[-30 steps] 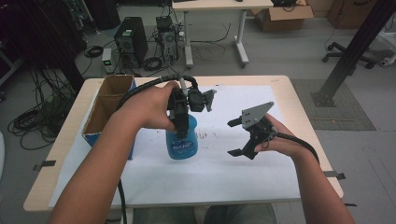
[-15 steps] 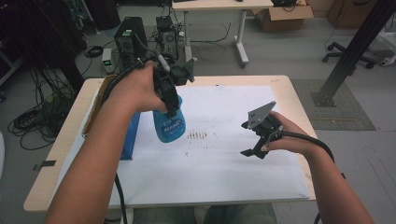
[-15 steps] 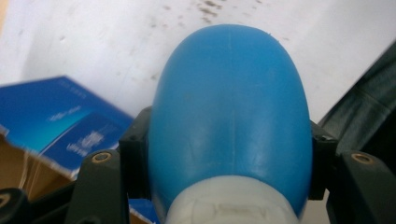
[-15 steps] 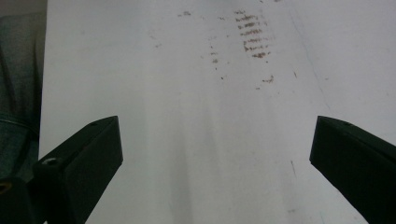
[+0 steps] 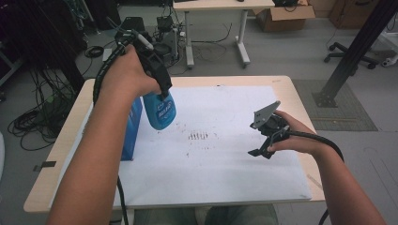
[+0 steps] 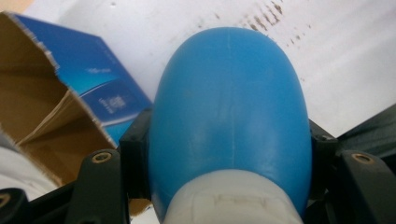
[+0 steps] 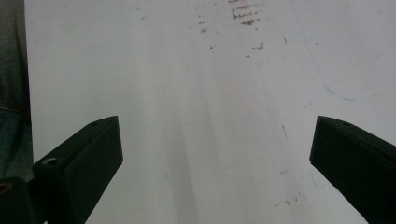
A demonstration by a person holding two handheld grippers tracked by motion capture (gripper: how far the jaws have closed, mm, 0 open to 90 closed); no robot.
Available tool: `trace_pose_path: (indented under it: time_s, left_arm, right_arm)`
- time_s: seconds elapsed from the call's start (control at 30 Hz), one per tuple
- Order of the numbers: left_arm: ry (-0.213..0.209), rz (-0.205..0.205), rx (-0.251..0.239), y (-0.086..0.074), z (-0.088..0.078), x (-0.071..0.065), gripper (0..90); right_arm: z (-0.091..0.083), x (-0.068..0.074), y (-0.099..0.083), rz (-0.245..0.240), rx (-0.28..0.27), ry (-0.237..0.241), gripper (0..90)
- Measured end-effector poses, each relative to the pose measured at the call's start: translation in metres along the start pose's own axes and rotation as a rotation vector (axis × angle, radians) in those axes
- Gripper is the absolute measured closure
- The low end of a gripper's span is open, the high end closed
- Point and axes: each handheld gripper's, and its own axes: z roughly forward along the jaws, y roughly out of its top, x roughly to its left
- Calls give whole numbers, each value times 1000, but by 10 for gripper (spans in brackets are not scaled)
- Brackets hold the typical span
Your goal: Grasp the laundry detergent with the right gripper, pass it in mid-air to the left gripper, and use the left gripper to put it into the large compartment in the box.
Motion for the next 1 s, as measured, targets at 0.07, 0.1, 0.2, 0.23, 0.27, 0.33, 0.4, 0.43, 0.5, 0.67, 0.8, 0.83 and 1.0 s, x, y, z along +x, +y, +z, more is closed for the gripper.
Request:
trace_pose_path:
  time_s: [0.07,0.1,0.2,0.23,0.27,0.33,0.4,0.43,0.5,0.67,0.8,0.83,1.0]
  left_arm:
    - [2,-30,2,0,-5,5,383]
    - [5,-56,0,-1,-8,8,382]
    - [6,-95,-10,-1,-12,14,382]
    - [5,-115,-11,-2,-14,17,382]
    - [2,-149,-13,-3,-18,24,382]
    - [1,-159,-16,-4,-19,26,382]
    - [-3,-197,-25,-6,-23,32,382]
    - [-3,-213,-27,-7,-26,35,382]
    - [-8,-249,-26,-10,-32,42,382]
    - [-4,-301,-23,-15,-45,54,382]
    - [-1,-344,-9,-22,-54,66,382]
    - [-2,-356,-4,-24,-56,69,382]
    - [-3,-419,12,-34,-62,86,382]
  right_arm:
    - [0,0,-2,2,11,-3,25]
    - [0,0,-2,5,14,-4,25]
    - [0,0,-4,9,21,-6,25]
    - [0,0,-4,11,19,-5,26]
    - [0,1,-4,13,13,3,26]
    - [0,1,-5,13,17,5,26]
    - [1,1,-5,19,26,5,26]
    - [1,0,-5,22,34,11,27]
    - [0,-1,-6,27,33,9,27]
    - [1,-2,-6,39,50,18,27]
    - [2,-2,-7,36,56,18,29]
    - [3,-3,-7,36,57,15,28]
    - [3,-3,-8,37,64,18,29]
